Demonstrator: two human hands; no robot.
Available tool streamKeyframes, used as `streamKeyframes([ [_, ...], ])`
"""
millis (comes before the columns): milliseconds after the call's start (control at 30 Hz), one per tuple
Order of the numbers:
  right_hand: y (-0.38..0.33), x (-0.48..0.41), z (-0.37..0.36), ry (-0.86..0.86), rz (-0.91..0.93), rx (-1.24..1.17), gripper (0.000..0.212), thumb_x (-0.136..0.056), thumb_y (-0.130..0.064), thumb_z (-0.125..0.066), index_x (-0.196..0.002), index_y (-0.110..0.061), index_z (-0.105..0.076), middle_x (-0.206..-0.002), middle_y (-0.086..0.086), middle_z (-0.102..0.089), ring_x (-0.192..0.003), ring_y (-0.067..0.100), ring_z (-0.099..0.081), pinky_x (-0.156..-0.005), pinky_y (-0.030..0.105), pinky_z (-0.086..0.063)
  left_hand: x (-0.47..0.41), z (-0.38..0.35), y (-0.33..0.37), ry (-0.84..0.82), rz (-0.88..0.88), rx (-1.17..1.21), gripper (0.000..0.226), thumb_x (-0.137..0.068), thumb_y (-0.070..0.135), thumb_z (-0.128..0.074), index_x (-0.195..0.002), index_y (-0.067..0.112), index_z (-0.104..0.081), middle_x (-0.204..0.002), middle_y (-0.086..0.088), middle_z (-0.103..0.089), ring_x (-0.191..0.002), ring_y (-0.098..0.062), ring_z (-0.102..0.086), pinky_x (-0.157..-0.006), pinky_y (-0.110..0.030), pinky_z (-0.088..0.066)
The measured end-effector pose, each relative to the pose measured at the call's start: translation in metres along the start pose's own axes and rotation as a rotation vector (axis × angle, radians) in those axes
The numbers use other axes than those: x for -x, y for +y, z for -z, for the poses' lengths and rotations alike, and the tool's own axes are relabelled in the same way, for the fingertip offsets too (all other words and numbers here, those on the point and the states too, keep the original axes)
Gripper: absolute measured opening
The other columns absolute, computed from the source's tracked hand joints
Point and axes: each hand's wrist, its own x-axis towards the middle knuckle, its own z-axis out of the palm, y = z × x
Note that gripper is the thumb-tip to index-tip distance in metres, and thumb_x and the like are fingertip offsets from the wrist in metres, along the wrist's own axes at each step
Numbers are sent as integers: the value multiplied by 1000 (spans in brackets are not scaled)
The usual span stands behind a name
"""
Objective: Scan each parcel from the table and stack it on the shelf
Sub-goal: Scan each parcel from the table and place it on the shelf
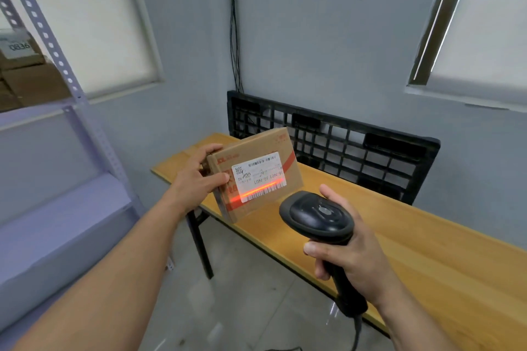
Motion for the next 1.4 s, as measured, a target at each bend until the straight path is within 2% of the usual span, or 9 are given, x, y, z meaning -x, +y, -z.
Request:
streamKeyframes([
  [100,2,1,-1,-29,-3,-8,89,-62,-7,-82,-131,-52,-46,-81,11,-72,-49,33,-58,-50,40,-50,13,4,2,25,8,17,55,-84,-8,-64,-119,31,-50,-108,-2,-60,-93,-14,-59,-66,-16,-51],
  [300,4,7,-9,-94,-10,1,91,-69,5,-82,-134,-45,-44,-85,14,-72,-48,32,-58,-48,39,-50,40,17,-2,85,48,-9,55,-83,-3,-67,-117,39,-51,-114,0,-61,-105,-21,-59,-88,-40,-54],
  [367,4,10,-12,-111,-14,5,89,-71,9,-78,-133,-45,-44,-90,11,-73,-47,31,-58,-46,37,-50,50,23,-3,107,57,-23,55,-83,0,-68,-117,40,-51,-115,2,-61,-108,-23,-59,-89,-39,-53],
  [500,9,14,-19,-159,-19,-16,89,-71,10,-77,-135,-43,-44,-85,10,-73,-47,31,-57,-42,32,-47,73,33,-1,172,77,-2,54,-84,-4,-65,-121,34,-51,-108,7,-60,-101,-19,-58,-67,-19,-51],
  [800,13,13,-58,-252,-13,-77,92,-60,-8,-82,-135,-45,-46,-83,6,-72,-46,31,-56,-44,32,-45,116,70,-5,307,88,-48,53,-84,-1,-67,-106,45,-52,-105,9,-61,-94,-15,-58,-73,-27,-52],
  [933,2,17,-86,-304,20,-85,93,-60,-6,-82,-135,-46,-44,-93,14,-72,-48,30,-56,-45,33,-48,133,98,-12,350,94,-39,52,-83,-3,-67,-115,37,-53,-107,6,-62,-98,-20,-59,-78,-32,-53],
  [1033,-4,19,-116,-349,38,-73,93,-62,-6,-81,-136,-45,-41,-87,19,-71,-48,29,-56,-45,33,-47,149,121,-17,369,104,-34,53,-83,-2,-67,-116,37,-52,-108,7,-62,-100,-21,-60,-82,-36,-54],
  [1233,-6,32,-189,-409,39,-12,90,-71,8,-79,-136,-42,-42,-86,16,-71,-47,31,-56,-45,35,-47,190,189,-27,430,109,-21,54,-83,-4,-66,-120,33,-51,-104,11,-61,-92,-15,-58,-71,-24,-53],
  [1400,-9,44,-252,-444,43,-22,87,-71,9,-78,-130,-46,-47,-86,8,-71,-47,33,-55,-43,34,-47,226,251,-39,475,117,-21,52,-84,-4,-66,-118,32,-51,-105,10,-60,-93,-15,-58,-73,-27,-53],
])
